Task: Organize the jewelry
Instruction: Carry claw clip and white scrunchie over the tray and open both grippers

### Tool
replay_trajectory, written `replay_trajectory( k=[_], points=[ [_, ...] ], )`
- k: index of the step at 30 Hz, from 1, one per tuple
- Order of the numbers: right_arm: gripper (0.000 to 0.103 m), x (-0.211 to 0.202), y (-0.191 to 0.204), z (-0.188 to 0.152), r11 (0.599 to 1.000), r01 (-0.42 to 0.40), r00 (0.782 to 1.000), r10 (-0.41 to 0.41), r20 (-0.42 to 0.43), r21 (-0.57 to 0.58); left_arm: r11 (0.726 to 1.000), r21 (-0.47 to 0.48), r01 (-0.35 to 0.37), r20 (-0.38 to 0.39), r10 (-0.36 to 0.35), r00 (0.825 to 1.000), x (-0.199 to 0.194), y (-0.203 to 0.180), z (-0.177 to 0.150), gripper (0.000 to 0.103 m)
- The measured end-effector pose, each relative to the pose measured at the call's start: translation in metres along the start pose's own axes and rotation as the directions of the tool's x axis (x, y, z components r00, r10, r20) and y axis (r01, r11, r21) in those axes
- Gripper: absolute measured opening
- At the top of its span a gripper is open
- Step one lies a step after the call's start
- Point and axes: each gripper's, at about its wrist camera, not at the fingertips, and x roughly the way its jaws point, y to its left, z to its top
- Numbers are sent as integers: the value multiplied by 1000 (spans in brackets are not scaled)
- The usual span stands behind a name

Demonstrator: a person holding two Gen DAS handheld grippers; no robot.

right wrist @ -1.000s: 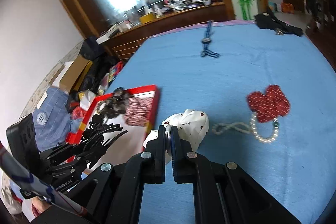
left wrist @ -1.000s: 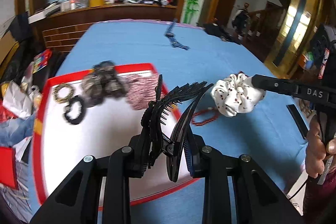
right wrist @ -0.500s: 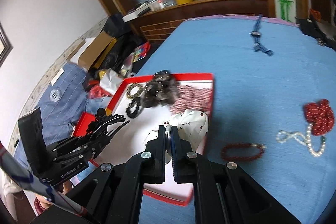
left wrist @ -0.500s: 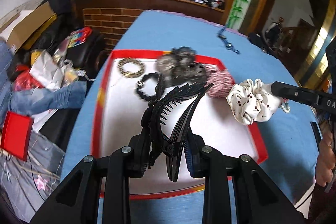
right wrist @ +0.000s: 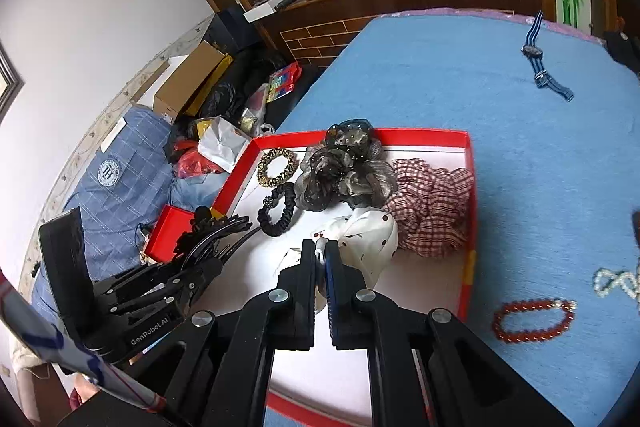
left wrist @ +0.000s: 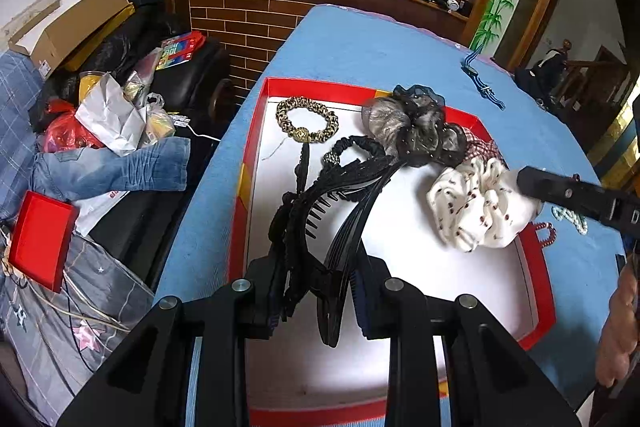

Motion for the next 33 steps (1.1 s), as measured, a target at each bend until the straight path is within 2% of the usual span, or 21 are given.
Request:
replay_trajectory(
  k=[4,24,33],
  points=[
    [6,12,-1,2,1000,7,1000,-7,-7,4,999,12,-33,1,33,999,7,-2,6,27],
    [6,53,-10,-8,999,50,994,-51,-101,-7,998,-13,-56,-31,56,998,29,4,13,27],
    [6,60,-13,-10,997,75,992,-76,-102,-16,998,-7,-63,-29,63,998,33,1,14,29]
  ],
)
